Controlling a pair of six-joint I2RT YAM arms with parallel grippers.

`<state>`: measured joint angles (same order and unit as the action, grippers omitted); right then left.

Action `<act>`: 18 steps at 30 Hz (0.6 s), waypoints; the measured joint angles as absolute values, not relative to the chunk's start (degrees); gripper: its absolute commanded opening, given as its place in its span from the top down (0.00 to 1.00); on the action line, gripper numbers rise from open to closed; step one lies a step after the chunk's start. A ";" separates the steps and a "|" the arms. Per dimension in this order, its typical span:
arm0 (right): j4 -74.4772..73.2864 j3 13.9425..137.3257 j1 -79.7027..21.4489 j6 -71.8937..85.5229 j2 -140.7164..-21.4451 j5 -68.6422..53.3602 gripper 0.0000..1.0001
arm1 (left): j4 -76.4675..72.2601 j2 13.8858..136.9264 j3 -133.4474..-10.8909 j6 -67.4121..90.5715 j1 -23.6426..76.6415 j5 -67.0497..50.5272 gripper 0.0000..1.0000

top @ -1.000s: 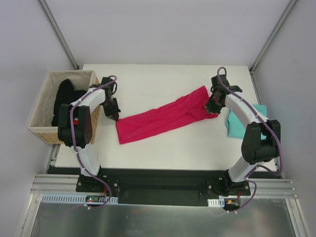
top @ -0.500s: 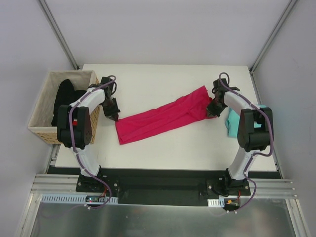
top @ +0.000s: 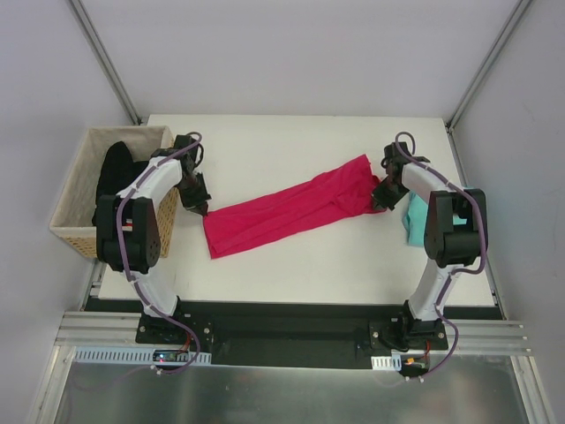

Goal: Fold and stack the t-shirts

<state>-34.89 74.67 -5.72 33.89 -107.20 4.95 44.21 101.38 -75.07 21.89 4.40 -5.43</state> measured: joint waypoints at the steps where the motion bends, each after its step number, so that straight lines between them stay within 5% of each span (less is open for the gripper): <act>1: -34.89 74.67 -5.65 33.91 -107.59 4.99 0.99 | 44.31 101.03 -75.07 21.89 4.40 -5.41 1.00; 18: -37.01 80.03 -5.48 33.50 -111.85 5.06 0.99 | 48.77 96.09 -75.18 21.80 4.40 -5.34 1.00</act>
